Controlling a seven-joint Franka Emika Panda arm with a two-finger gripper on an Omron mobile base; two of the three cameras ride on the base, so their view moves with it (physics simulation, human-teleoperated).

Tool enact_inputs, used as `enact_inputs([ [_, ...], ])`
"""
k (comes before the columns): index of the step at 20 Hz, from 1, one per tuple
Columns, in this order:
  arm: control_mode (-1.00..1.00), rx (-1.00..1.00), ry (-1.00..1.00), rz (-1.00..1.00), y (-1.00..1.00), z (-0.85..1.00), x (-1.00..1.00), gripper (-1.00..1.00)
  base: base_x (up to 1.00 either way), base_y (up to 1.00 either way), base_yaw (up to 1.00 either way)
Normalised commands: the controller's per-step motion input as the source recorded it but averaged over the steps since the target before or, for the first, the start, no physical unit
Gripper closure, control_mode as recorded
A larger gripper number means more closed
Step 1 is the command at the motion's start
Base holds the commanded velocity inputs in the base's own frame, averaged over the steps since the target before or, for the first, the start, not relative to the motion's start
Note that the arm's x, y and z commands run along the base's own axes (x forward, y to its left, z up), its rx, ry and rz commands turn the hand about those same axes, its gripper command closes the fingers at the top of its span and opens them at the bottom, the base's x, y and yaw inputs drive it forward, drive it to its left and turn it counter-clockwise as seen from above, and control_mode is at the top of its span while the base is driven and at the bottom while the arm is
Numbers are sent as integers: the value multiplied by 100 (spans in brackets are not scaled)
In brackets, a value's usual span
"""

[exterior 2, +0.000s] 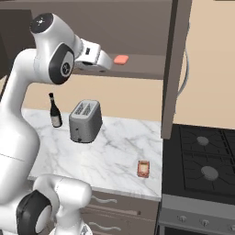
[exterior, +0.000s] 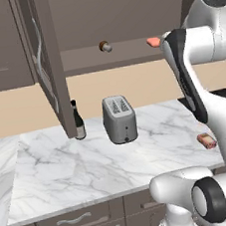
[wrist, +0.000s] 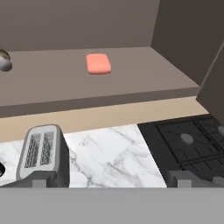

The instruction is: Pick the bar soap and bar soap from the cabinet and place them on the counter.

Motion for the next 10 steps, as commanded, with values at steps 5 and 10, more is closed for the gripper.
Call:
enact_inputs([
  [5,-100,2,0,0,1,-13,54,-100,0,0,0],
  [10,-100,0,0,0,0,-16,55,-100,0,0,0],
])
